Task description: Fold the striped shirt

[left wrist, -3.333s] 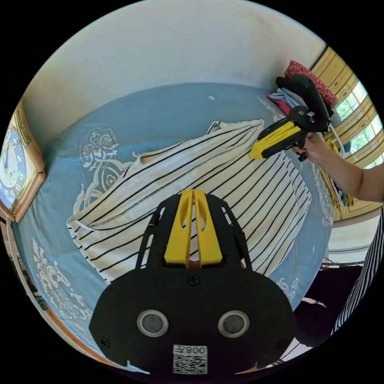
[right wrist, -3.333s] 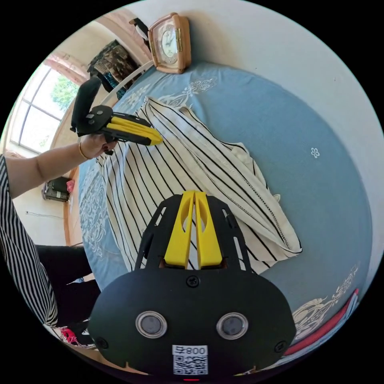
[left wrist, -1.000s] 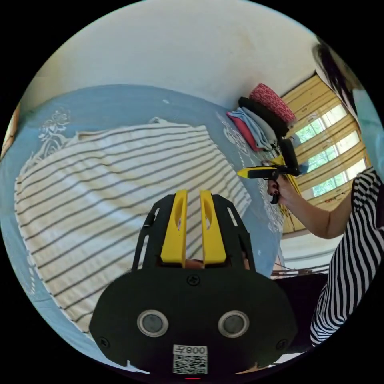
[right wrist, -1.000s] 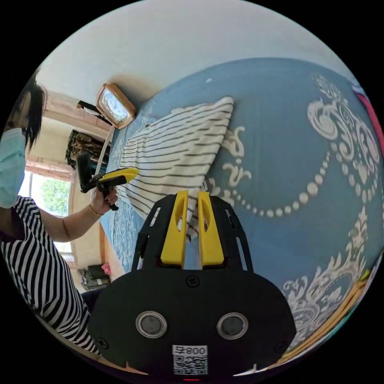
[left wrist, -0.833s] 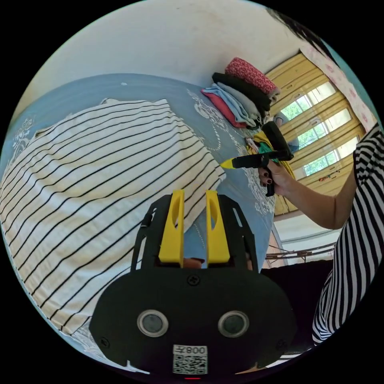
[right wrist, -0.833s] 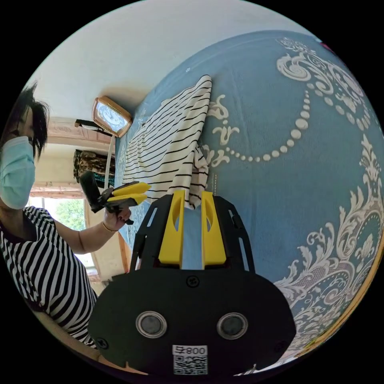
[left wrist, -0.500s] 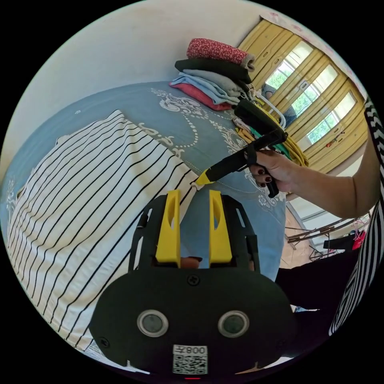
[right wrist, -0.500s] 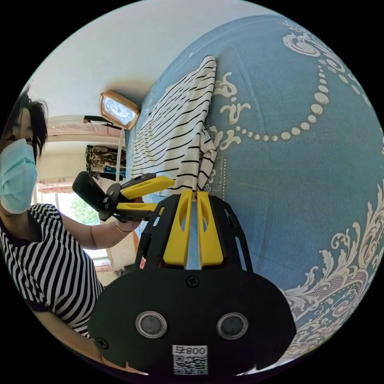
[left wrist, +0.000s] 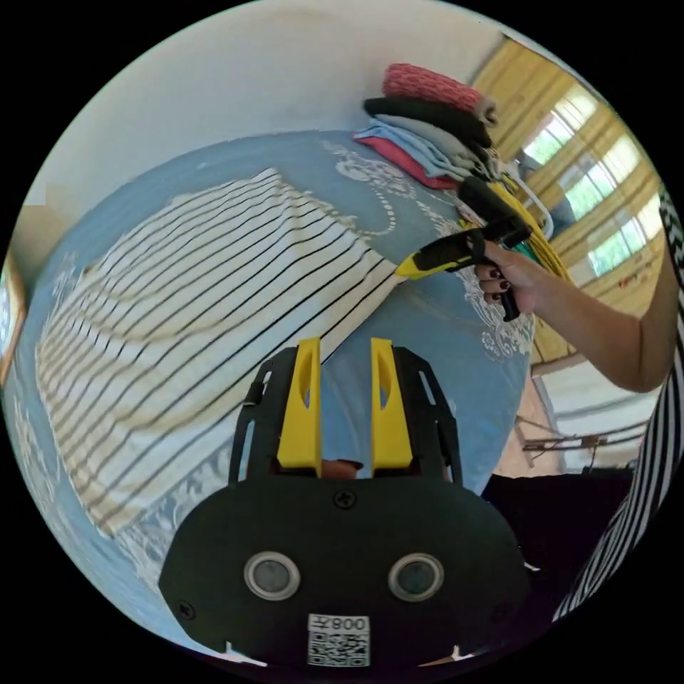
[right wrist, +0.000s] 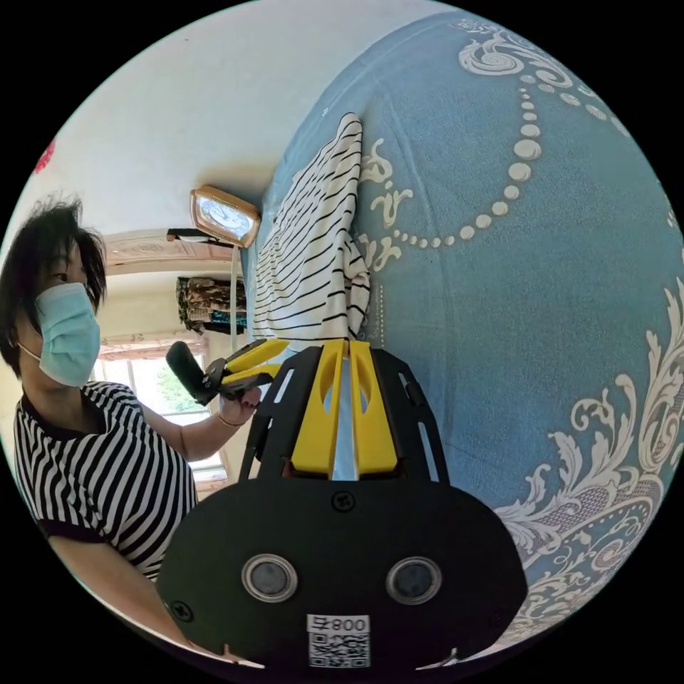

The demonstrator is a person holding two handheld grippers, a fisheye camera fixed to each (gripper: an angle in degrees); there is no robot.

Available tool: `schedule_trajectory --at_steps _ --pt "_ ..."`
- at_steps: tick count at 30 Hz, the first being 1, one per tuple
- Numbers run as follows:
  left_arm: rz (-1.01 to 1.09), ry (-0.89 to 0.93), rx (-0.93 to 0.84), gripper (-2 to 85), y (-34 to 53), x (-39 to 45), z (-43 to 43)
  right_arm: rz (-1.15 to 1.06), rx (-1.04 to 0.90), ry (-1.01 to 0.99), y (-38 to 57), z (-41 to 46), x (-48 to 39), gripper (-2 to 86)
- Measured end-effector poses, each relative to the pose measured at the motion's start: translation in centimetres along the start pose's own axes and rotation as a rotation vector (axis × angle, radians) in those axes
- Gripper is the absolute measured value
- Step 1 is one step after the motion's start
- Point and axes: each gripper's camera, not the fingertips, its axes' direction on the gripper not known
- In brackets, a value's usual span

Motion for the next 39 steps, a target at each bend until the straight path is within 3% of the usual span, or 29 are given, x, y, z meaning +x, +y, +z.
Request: schedule_trajectory --at_steps 4,8,10,14,17,23,26,33,39 --pt "-0.491 -0.016 -0.03 11.1 7.7 -7.7 -3.5 0.023 0.006 -0.03 0.7 -0.5 1.0 1.3" --pt "-0.956 -0.009 0.183 11.5 16.4 -13.8 -7.4 0.024 -0.021 -0.005 0.8 -0.6 1.2 1.3" --pt "-1.04 -0.026 0.223 11.5 18.4 -15.0 -7.5 0.021 -0.034 0.01 0.7 -0.6 1.1 1.3" --pt "-1.044 0.146 0.284 8.6 19.3 -16.7 -4.5 0.01 -0.061 0.044 0.4 -0.6 0.9 1.2" --pt "-1.049 0.163 0.269 4.6 19.2 -16.7 -3.2 0.002 -0.08 0.074 0.3 -0.7 0.7 1.2" --pt "-1.027 0.19 0.343 3.7 20.8 -16.0 -4.3 -0.008 -0.099 0.096 0.1 -0.8 1.1 1.2" --pt "-1.055 0.228 0.287 4.4 20.9 -16.1 -2.2 -0.001 -0.094 0.079 0.0 -0.5 1.5 1.3" --pt "-1.053 0.041 0.284 5.4 20.1 -11.5 -2.4 0.023 -0.068 0.031 -0.2 -0.5 2.3 1.4" --pt "-0.413 0.131 0.107 4.8 8.3 -2.3 2.7 0.028 -0.045 0.001 -0.7 -0.1 2.3 1.4"
